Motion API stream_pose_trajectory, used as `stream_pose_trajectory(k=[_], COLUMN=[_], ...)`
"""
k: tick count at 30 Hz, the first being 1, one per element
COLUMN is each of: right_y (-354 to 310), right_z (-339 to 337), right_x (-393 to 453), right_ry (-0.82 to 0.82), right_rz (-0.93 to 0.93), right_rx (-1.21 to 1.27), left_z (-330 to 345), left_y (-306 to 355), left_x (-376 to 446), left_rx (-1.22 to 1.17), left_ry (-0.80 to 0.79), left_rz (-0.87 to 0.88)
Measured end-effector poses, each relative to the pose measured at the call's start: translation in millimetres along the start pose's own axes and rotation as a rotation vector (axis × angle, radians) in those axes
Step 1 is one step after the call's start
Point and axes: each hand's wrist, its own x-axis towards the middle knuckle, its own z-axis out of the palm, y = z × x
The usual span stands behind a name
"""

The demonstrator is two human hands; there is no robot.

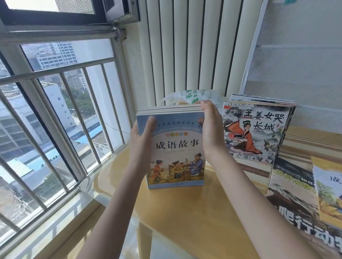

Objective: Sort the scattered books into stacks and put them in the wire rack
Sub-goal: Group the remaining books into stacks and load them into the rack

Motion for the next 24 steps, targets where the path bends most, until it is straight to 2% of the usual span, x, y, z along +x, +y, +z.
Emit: stream_pose_trajectory(k=[3, 6, 10, 18, 21, 24], right_y=[9, 34, 58, 63, 52, 36], right_z=[-6, -11, -17, -18, -27, -49], right_x=[-24, -39, -36, -31, -29, -28], right_ry=[-0.056, -0.096, -0.088, -0.025, 0.023, 0.070], right_rz=[-0.083, -0.214, -0.160, -0.044, -0.061, -0.036], right_rx=[0.054, 0.013, -0.011, -0.162, -0.266, -0.335], left_z=[-9, -13, -12, -1, 12, 32], left_y=[-27, -45, -47, -44, -39, -36], left_x=[-14, -20, -17, -9, -13, -14], left_rx=[0.033, 0.013, -0.007, -0.029, -0.112, -0.122], left_ry=[-0.034, -0.052, -0.031, 0.050, 0.019, -0.079], left_rz=[0.050, 0.029, 0.017, -0.019, -0.094, -0.159])
